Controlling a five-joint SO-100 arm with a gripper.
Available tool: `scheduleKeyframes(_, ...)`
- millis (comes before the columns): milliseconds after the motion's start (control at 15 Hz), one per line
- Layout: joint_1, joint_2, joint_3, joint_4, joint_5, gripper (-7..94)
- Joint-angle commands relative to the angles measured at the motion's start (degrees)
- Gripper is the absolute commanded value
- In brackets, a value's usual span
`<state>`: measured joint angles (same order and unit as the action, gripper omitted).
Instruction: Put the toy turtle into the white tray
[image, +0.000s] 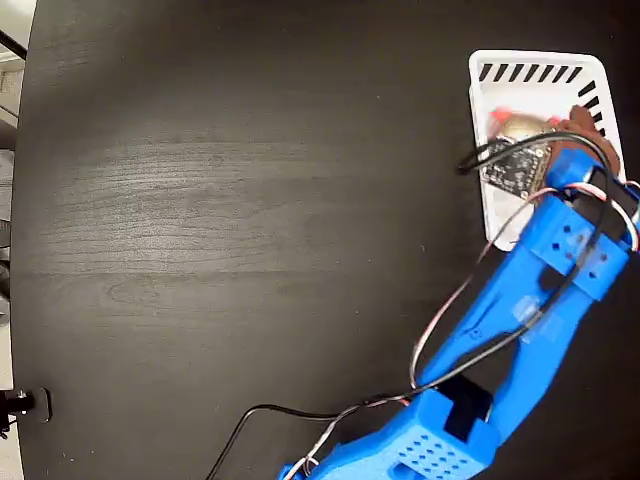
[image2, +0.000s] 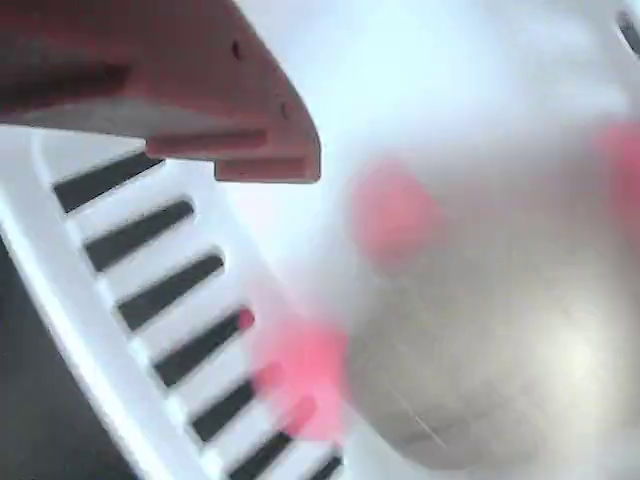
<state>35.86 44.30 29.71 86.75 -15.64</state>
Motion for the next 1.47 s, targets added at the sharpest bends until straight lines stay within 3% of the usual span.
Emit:
scheduleKeyframes(0, 0.35, 3.52, 0.00, 0.00, -0.88, 55)
scheduleKeyframes(133, 0.09, 7.03, 3.43, -1.14, 0.09, 55)
scheduleKeyframes(333, -3.87, 23.73, 17.23, -8.35, 7.21, 26)
scheduleKeyframes(400, -6.94, 30.23, 22.68, -9.67, 8.44, 23)
scheduleKeyframes(600, -17.05, 46.58, 38.58, -17.67, 15.38, 0)
scheduleKeyframes(733, -24.17, 57.74, 51.86, -23.82, 19.07, 0)
scheduleKeyframes(1067, -39.11, 85.52, 81.65, -26.02, 23.03, 0)
scheduleKeyframes(1400, -43.07, 115.58, 115.66, -27.69, 22.94, 0)
